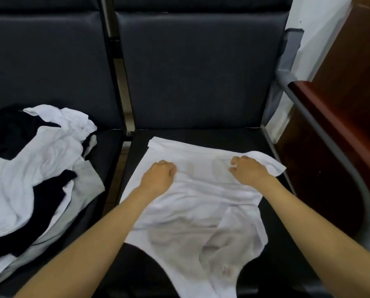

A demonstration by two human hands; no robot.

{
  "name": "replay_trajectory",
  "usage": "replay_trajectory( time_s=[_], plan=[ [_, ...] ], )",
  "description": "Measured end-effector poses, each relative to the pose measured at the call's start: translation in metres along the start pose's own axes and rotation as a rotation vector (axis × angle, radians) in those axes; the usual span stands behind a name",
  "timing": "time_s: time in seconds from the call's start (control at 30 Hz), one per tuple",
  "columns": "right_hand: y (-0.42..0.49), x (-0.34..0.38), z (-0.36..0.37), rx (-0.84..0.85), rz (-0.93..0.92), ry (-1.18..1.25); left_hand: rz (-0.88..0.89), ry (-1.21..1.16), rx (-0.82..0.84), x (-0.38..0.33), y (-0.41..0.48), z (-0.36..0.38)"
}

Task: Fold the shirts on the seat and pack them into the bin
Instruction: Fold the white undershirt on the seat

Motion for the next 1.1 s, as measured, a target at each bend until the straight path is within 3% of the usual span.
replay_trajectory(
  time_s=[0.17, 0.27, 0.37, 0.43, 0.53, 0.73, 0.83, 1.0, 1.1],
  plan=[
    [0.04, -0.022, 0.004, 0.054, 0.117, 0.002, 0.023, 0.301, -0.007, 0.005, 0.064, 0.006],
    [0.074, -0.014, -0.001, 0.026, -0.039, 0.115, -0.137, 0.327, -0.038, 0.015, 0.09, -0.003],
    [0.089, -0.011, -0.016, -0.282, -0.108, 0.4, -0.243, 0.255, -0.121, 0.019, 0.091, -0.007],
    [0.078, -0.014, -0.019, -0.414, -0.096, 0.451, -0.071, 0.194, -0.194, 0.002, 0.071, 0.001],
    [0.045, -0.011, -0.003, -0.297, -0.123, 0.315, 0.176, 0.09, -0.144, -0.026, 0.016, 0.017],
    [-0.023, -0.005, 0.019, 0.056, -0.142, 0.382, 0.223, -0.109, 0.182, -0.075, -0.087, 0.056],
    [-0.029, -0.008, 0.026, 0.174, -0.084, 0.246, 0.28, 0.152, 0.307, -0.074, -0.111, 0.087],
    [-0.011, -0.026, 0.017, 0.177, -0.013, 0.106, 0.578, 0.276, 0.472, -0.04, -0.132, 0.082],
    [0.003, -0.018, 0.016, 0.172, -0.06, 0.144, 0.572, 0.187, 0.566, -0.025, -0.135, 0.058]
  ],
)
Point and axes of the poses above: each hand's wrist, its own y-axis towards the middle knuckle, its own z-axis out of the palm, x = y × z, the point moved 5 cm from there along y, towards the middle knuckle, and after that the axes turned 8 degrees about -z, right-handed, at the moved point
